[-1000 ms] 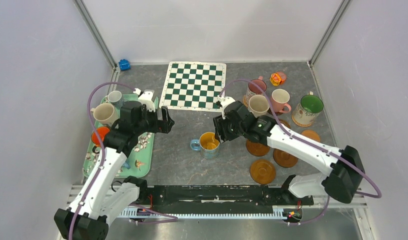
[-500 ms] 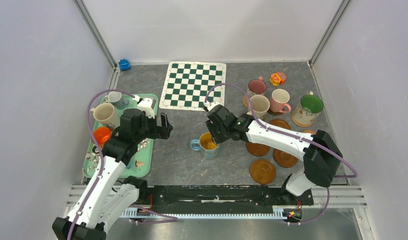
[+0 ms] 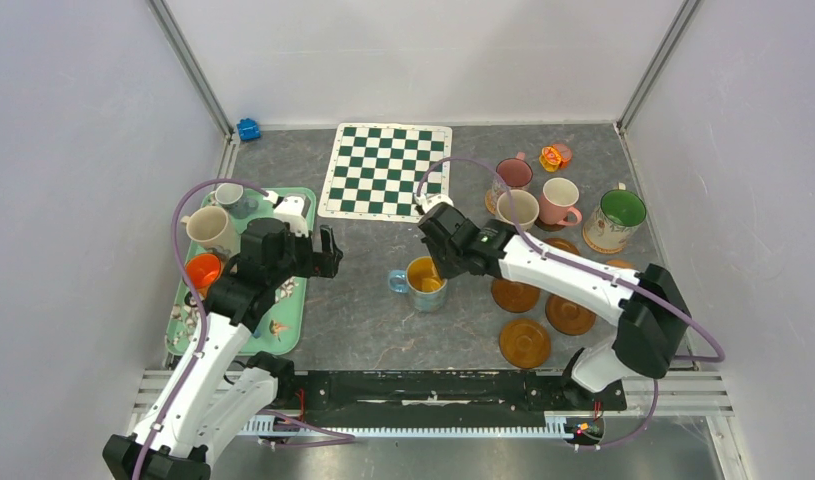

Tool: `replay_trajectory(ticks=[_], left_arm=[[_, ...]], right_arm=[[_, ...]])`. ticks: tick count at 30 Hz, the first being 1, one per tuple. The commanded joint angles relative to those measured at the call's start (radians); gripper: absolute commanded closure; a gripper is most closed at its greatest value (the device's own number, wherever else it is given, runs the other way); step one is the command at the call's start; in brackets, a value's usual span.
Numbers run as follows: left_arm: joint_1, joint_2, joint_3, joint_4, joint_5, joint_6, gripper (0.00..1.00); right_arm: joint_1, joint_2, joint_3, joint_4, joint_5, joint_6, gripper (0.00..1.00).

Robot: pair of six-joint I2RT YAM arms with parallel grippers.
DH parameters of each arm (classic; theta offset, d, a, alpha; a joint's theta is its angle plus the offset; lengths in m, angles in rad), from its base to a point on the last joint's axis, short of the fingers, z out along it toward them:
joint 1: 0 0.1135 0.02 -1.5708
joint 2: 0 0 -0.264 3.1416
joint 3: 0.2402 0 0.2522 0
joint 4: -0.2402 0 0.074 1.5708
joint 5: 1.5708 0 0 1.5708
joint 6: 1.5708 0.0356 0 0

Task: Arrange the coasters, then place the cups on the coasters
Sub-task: Pick up the cup at the center of the board.

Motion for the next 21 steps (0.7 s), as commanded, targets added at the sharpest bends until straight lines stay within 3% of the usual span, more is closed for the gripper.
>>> replay_trajectory(ticks=[1,12,21], left_arm=[[-0.006,-0.014,0.008,0.008,-0.02,-0.014,0.0],[-0.008,-0.017,0.009,0.005,-0.055,-0.016,0.0],[-0.008,-0.017,0.008,0.005,-0.053,-0.016,0.0]], right_arm=[[-0.032,-0.126,0.122,0.021,0.024,0.008,1.0],[-0.287,-0.306,0.176,-0.085,0.009,-0.018,1.0],[-0.501,-0.365,0.323,-0.202,0.023,-0.084,1.0]])
